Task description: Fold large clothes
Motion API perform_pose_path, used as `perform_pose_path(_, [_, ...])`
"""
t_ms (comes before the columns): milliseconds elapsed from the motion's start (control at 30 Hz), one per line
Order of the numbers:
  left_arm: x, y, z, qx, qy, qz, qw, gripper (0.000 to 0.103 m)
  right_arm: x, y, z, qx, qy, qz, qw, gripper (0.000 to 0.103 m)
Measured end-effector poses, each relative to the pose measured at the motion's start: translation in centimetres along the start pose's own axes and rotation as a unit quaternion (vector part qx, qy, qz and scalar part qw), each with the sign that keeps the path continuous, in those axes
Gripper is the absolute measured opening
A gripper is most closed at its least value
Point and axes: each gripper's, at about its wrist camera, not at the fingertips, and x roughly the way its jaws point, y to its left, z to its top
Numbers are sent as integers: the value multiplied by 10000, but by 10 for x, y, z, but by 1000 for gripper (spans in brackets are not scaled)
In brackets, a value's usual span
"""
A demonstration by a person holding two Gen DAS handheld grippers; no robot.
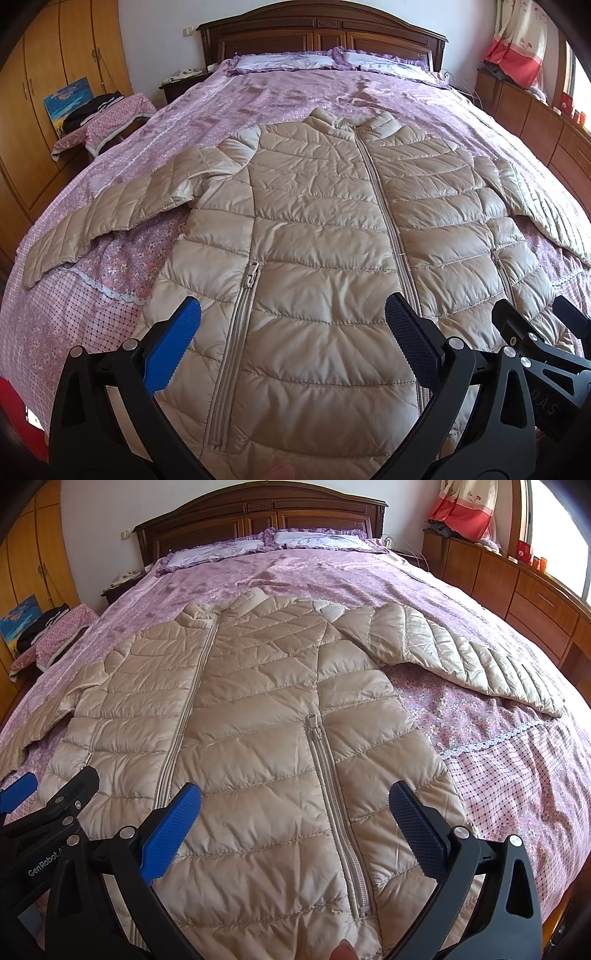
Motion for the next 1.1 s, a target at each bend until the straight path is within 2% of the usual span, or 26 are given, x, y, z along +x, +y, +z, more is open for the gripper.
perform_pose_path(1100, [-5,2,8,13,-11,-3,10000,99,-1,-4,1,14,21,2,10000,98])
